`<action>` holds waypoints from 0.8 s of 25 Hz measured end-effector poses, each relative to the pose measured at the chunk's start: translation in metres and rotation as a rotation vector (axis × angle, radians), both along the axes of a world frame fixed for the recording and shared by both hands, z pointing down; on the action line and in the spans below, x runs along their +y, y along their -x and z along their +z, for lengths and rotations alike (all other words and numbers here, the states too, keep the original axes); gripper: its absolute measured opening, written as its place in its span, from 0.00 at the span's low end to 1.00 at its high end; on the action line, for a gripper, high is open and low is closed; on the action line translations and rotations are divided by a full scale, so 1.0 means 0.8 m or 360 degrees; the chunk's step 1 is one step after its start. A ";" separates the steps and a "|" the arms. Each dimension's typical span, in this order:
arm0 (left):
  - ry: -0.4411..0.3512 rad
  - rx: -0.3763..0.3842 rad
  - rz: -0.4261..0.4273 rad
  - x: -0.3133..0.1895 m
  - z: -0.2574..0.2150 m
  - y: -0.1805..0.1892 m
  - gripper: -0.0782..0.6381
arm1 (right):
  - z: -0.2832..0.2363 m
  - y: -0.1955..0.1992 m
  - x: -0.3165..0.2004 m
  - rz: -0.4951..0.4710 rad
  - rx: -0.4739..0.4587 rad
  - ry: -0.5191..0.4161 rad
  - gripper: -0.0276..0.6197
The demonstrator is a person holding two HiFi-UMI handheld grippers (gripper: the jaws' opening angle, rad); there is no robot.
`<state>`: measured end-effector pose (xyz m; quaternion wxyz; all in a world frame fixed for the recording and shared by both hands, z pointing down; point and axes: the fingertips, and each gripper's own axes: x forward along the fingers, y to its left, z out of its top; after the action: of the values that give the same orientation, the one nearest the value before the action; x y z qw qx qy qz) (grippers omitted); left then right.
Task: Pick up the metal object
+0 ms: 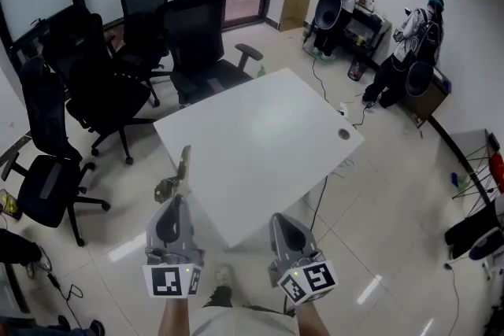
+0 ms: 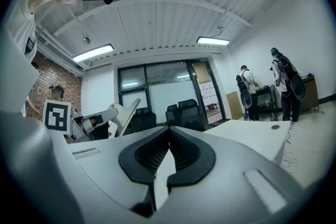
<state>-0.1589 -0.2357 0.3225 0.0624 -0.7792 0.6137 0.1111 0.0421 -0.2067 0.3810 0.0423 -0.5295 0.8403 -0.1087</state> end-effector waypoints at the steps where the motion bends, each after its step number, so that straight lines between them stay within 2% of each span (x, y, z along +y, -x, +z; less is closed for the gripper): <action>1: -0.0024 0.0009 -0.0001 0.019 -0.003 -0.002 0.11 | -0.003 0.001 0.017 -0.0013 -0.0021 -0.0029 0.06; 7: -0.0129 -0.0003 -0.0007 0.179 -0.021 -0.033 0.11 | -0.019 -0.024 0.187 -0.0061 -0.0101 -0.0127 0.06; 10: -0.0129 -0.0020 -0.0017 0.254 -0.024 -0.044 0.11 | -0.004 -0.048 0.275 -0.0082 -0.0054 -0.0128 0.06; 15: -0.0059 0.0024 -0.0052 0.363 -0.043 -0.040 0.11 | -0.036 -0.071 0.366 -0.0002 -0.0064 -0.0094 0.06; 20: -0.0080 0.0008 -0.0027 0.441 -0.054 -0.050 0.11 | -0.069 -0.062 0.437 -0.0024 0.0106 -0.0198 0.06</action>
<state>-0.1185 0.1169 0.2790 0.0813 -0.7719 0.6174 0.1279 0.0917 0.1428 0.3255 0.0464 -0.5228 0.8503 -0.0389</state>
